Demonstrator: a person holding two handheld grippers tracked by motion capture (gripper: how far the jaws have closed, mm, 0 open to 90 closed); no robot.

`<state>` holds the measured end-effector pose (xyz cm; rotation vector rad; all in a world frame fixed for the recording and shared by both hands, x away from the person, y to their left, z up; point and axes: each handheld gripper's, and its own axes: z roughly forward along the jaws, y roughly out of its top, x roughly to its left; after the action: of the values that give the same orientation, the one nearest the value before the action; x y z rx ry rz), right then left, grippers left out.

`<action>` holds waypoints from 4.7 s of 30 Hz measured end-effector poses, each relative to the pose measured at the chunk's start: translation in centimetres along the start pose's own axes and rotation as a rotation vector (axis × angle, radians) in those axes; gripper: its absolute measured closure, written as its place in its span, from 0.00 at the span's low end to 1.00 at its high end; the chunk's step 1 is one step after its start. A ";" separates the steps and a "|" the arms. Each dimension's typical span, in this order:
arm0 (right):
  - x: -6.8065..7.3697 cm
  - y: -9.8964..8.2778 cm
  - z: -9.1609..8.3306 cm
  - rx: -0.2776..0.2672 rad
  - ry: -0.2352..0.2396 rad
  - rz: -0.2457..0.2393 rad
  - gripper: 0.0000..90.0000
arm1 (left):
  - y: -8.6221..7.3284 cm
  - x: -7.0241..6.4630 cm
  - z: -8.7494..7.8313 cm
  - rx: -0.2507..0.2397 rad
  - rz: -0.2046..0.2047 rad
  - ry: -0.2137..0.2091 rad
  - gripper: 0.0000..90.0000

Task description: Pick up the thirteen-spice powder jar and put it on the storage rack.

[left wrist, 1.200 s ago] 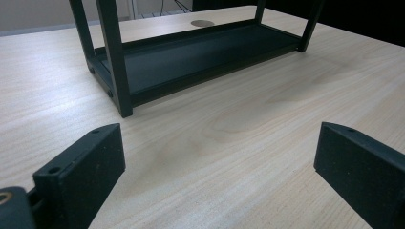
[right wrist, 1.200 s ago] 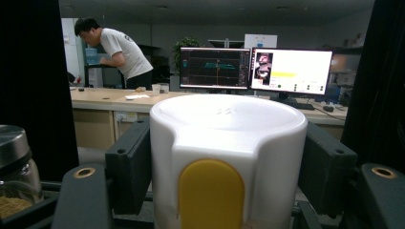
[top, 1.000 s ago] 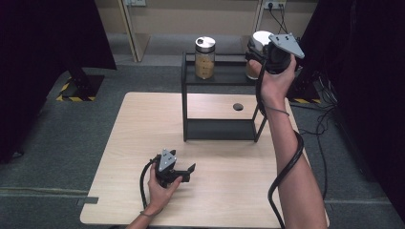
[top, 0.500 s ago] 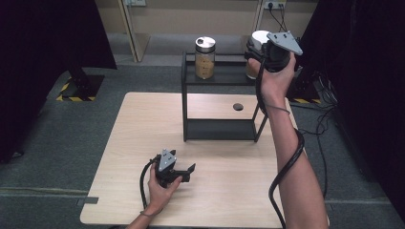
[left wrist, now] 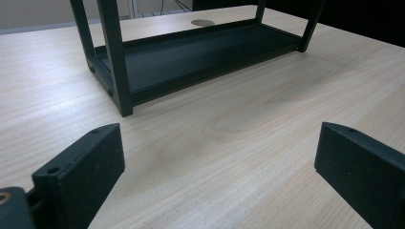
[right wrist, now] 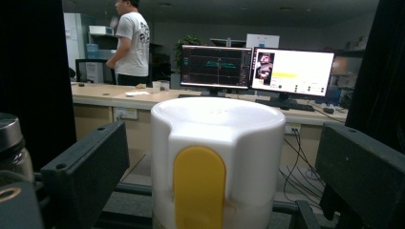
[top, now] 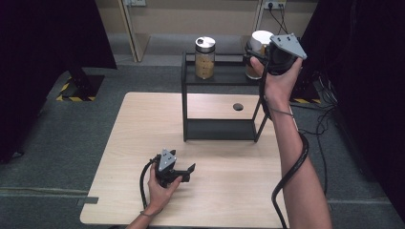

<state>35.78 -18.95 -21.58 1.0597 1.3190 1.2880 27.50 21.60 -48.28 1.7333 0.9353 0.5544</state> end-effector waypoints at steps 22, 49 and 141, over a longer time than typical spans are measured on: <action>-1.9 -2.4 -5.4 -0.084 0.081 0.016 0.04 | 0.0 -0.1 0.0 0.001 0.006 0.004 0.03; -3.3 -9.0 -11.2 -0.108 0.119 0.005 0.04 | 0.0 -0.2 0.0 0.001 0.006 0.007 0.03; -4.3 -28.2 -18.0 0.232 0.163 0.071 0.07 | 0.1 -0.6 0.0 0.007 0.009 0.006 0.02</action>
<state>19.82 -27.56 -49.98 1.1896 1.5964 1.3198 27.20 21.09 -48.18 1.7431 0.9355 0.5633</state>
